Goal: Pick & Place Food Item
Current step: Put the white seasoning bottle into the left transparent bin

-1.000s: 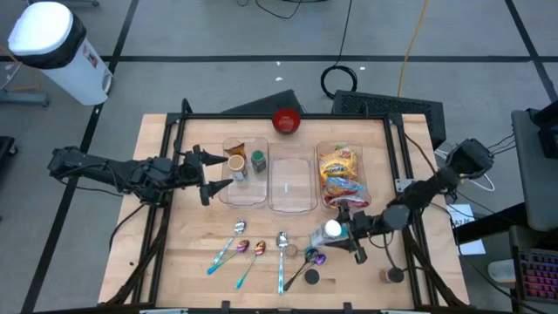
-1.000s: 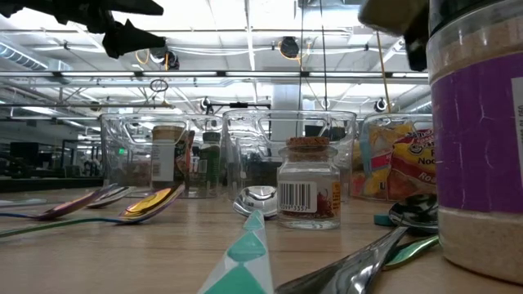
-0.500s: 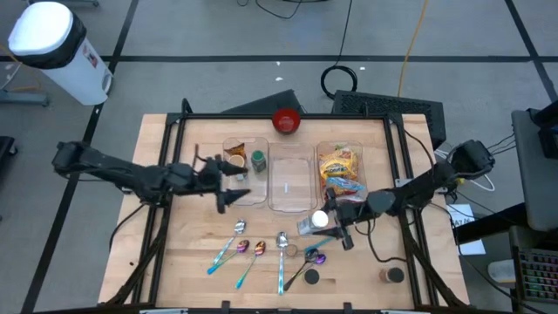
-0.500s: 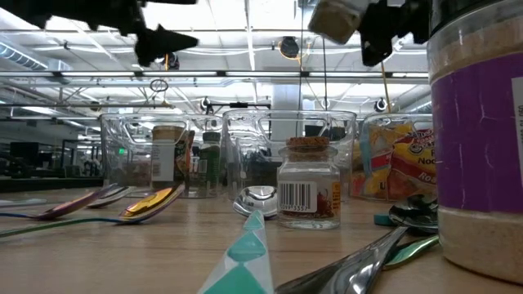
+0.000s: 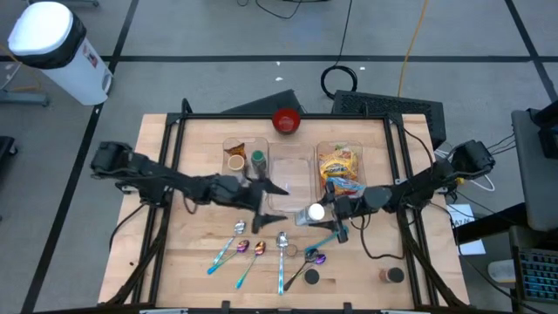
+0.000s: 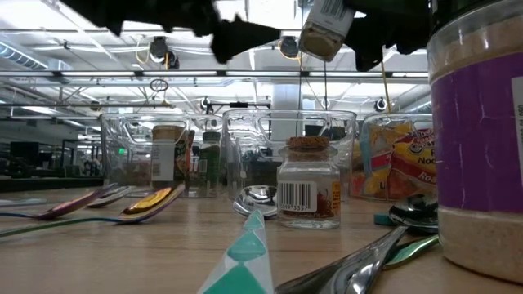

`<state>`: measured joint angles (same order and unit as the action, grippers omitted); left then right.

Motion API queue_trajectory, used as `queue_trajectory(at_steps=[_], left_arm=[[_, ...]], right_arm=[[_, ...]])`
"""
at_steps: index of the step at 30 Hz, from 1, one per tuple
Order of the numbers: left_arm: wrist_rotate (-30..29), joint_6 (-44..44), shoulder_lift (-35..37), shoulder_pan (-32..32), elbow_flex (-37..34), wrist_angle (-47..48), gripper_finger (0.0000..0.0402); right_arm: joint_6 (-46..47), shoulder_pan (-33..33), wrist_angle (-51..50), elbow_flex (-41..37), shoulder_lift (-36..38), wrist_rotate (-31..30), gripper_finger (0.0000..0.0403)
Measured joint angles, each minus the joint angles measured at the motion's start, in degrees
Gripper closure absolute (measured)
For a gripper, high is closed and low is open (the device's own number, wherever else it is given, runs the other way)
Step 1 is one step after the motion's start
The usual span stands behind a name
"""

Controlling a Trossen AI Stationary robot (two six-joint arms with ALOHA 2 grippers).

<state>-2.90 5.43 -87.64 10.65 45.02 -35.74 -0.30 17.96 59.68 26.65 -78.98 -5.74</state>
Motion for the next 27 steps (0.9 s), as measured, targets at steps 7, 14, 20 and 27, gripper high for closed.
queue_trajectory(at_steps=[7, 14, 20, 27], left_arm=[[0.24, -3.36, -9.31, 0.77, 9.70, 5.66, 0.0036], [0.40, -5.37, -16.46, 0.61, 16.11, 6.54, 0.0037], [0.31, -5.59, -17.98, 0.24, 19.25, 8.61, 0.0037], [2.28, -5.28, -17.72, 0.29, 19.52, 9.40, 0.0133]], right_arm=[[-1.84, -0.05, -0.20, 0.00, 0.00, 0.03, 0.0205], [-2.08, -0.05, -0.44, 0.00, 0.00, -0.02, 0.0204], [-1.96, 0.12, -0.26, 0.00, 0.00, 0.02, 0.0204], [-1.97, 0.16, -1.81, 0.00, 0.10, -0.20, 0.0204]])
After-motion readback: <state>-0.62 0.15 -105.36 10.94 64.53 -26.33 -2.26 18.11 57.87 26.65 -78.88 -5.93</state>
